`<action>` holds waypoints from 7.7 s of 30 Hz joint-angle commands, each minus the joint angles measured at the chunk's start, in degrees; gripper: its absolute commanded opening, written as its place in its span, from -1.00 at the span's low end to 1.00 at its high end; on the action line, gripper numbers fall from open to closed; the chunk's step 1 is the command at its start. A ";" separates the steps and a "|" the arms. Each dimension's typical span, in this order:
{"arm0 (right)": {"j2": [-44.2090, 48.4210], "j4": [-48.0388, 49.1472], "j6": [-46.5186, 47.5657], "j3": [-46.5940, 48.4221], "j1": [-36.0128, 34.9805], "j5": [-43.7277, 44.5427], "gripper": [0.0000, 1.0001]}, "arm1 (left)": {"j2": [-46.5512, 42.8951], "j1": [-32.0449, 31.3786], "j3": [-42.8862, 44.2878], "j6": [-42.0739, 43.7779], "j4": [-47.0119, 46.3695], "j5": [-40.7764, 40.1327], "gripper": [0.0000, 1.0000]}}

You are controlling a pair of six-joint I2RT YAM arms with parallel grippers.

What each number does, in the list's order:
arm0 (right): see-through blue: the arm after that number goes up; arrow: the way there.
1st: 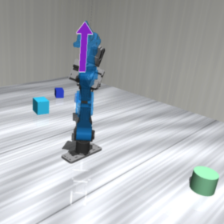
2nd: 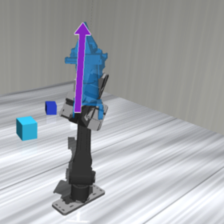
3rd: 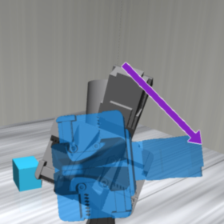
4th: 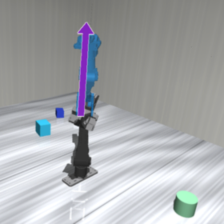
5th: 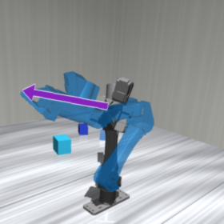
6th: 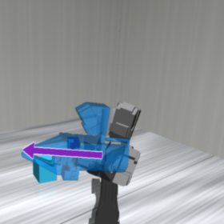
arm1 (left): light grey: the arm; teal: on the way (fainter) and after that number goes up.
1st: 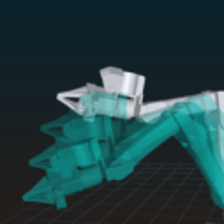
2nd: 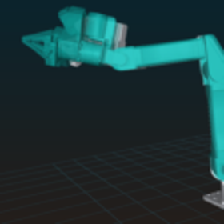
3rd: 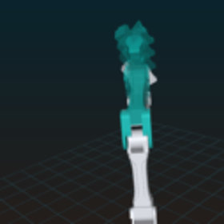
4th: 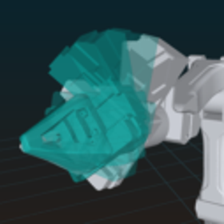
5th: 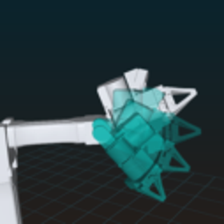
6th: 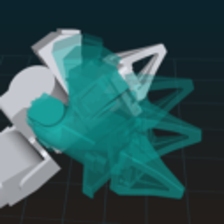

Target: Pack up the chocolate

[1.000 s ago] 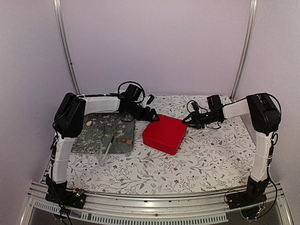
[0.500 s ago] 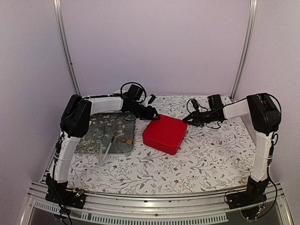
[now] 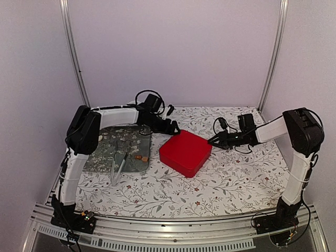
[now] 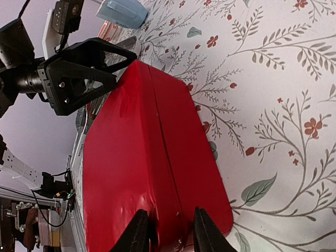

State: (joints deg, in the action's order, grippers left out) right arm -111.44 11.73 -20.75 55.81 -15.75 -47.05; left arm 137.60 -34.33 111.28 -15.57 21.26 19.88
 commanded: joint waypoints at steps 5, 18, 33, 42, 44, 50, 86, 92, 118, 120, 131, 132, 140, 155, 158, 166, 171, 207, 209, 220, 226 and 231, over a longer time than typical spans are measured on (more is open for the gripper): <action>3.20 -7.67 -4.05 -10.92 -1.05 0.13 -0.30 | -21.13 1.12 -13.47 -4.49 -1.92 -9.42 0.98; 8.08 -7.10 -4.03 -17.74 -1.13 -5.39 -0.25 | -35.23 -9.47 -48.75 -20.45 -17.62 -5.32 0.73; 10.55 -1.73 -7.81 -24.37 -2.88 -11.40 -0.52 | -18.14 -8.58 -35.42 -16.48 -18.23 0.39 0.20; 11.62 5.27 -13.42 -27.53 -6.91 -11.38 -0.51 | -11.74 -4.61 -22.44 -7.87 -8.07 -1.94 0.20; 11.61 8.17 -16.81 -28.05 -8.43 -10.71 -0.48 | -12.29 -4.28 -20.04 -5.89 -5.59 -4.20 0.29; 9.08 16.50 -23.93 -29.38 -10.53 -8.76 -0.50 | -20.83 -5.57 -18.94 -1.60 -0.73 -14.50 0.42; 3.74 21.41 -26.09 -33.17 -10.62 -5.63 -0.60 | -18.87 -26.02 -13.54 8.02 12.48 -13.71 -0.84; 4.02 21.56 -26.08 -33.28 -10.62 -5.44 -0.60 | -22.08 -27.44 -10.95 9.09 11.49 -13.97 -0.92; 6.09 23.03 -26.71 -33.62 -10.62 -6.65 -0.55 | -19.21 -28.80 -13.68 8.00 12.68 -12.31 -0.80; 9.31 22.56 -26.20 -33.14 -10.26 -7.02 -0.30 | -23.20 -27.93 -17.82 5.74 9.60 -13.58 -0.63; 17.81 -0.64 -8.54 -12.04 -2.62 5.74 0.52 | -42.62 -26.73 -43.68 -3.46 -4.70 -13.06 -0.17; 16.31 -1.40 -6.70 -8.91 -2.63 6.13 0.54 | -43.15 -26.91 -45.76 -4.35 -5.94 -12.09 -0.19; -2.10 -7.31 -1.28 15.62 -3.63 0.43 0.58 | -42.46 -30.62 -55.50 -10.21 -14.40 -7.91 -0.30; -11.69 -7.18 1.04 15.60 -6.58 -8.41 0.35 | -35.08 -24.55 -55.91 -13.24 -21.31 -11.71 -0.37; -7.71 -5.48 1.26 8.09 -6.46 -8.44 0.23 | -35.47 -21.88 -55.69 -12.58 -20.60 -13.19 -0.37; 3.53 4.37 -4.47 -12.80 -4.73 -8.26 0.12 | -30.09 -14.60 -47.69 -8.45 -16.09 -14.35 -0.33; 9.10 11.84 -11.96 -22.31 -7.01 -8.12 0.19 | -27.73 -11.44 -43.57 -5.96 -15.16 -13.19 -0.27; 19.85 -16.26 -3.11 -13.72 -18.09 13.09 -0.49 | -25.63 -14.90 -36.33 2.56 -4.08 -11.40 -0.45; 21.74 -17.11 -3.17 -13.21 -18.09 13.28 -0.44 | -27.23 -14.70 -36.59 2.72 -4.51 -12.60 -0.35; 28.82 -18.87 -5.11 -15.88 -13.03 15.81 0.39 | -32.27 -10.27 -40.24 0.42 -7.31 -14.48 0.45; 24.08 -11.21 -8.89 -16.97 -11.76 13.81 0.55 | -29.52 -9.28 -41.68 -1.76 -11.74 -6.01 0.47; 17.32 -5.98 -9.96 -14.44 -11.60 10.38 0.49 | -30.09 -9.94 -45.07 -4.05 -17.26 0.55 0.33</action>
State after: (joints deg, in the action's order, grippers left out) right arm -90.24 -0.05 -29.02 39.35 -27.57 -33.74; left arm 107.24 -43.92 68.99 -17.34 9.63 13.30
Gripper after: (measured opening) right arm 0.755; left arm 0.686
